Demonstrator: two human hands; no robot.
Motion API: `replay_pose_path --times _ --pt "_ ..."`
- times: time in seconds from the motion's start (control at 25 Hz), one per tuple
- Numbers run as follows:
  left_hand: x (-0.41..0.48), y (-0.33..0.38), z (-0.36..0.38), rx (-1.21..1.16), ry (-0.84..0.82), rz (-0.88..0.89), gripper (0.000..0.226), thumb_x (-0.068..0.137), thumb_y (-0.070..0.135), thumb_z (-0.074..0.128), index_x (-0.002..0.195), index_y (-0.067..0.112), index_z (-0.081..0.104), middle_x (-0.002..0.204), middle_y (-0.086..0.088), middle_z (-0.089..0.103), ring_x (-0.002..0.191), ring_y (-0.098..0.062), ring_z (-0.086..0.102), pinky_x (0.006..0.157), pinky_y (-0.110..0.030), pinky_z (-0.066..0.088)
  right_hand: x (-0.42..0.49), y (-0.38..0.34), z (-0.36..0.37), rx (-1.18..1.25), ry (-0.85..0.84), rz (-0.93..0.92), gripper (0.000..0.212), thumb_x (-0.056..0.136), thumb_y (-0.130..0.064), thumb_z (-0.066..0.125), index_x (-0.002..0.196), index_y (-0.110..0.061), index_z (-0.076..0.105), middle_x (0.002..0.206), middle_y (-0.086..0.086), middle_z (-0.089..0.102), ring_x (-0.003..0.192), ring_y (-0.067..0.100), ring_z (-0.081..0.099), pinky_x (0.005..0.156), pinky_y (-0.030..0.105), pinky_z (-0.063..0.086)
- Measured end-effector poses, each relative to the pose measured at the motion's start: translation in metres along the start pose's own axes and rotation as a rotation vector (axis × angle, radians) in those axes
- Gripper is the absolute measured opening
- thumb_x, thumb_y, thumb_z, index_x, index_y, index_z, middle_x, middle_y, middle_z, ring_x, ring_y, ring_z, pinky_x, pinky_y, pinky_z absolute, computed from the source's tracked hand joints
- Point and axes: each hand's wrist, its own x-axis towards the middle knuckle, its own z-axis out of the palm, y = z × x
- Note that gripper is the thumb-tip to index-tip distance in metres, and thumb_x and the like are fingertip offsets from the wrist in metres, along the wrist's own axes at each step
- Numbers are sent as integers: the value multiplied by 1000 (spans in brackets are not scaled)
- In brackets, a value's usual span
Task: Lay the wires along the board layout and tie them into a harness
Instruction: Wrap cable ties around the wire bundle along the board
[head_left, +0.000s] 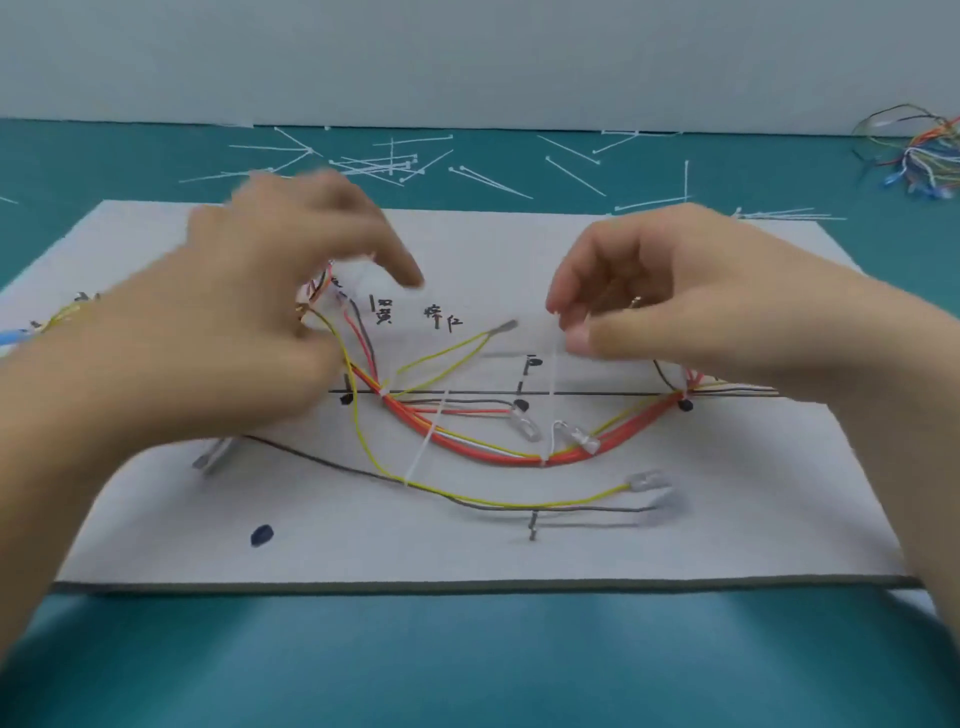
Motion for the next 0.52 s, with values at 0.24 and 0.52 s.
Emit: replay_pose_path --times 0.24,0.52 --pt "-5 9 5 9 -243 64 40 70 39 63 106 57 66 123 38 57 126 2 37 99 -37 17 -16 -3 -13 -473 -253 118 54 53 -56 83 103 -54 62 97 -31 64 84 -5 62 71 29 52" --pt "-3 -7 11 -5 -89 83 11 74 54 69 83 52 66 105 33 62 110 -5 48 94 -42 24 -16 -1 -11 -523 -130 114 12 88 -37 74 94 -44 67 77 -18 70 68 2 60 62 37 54"
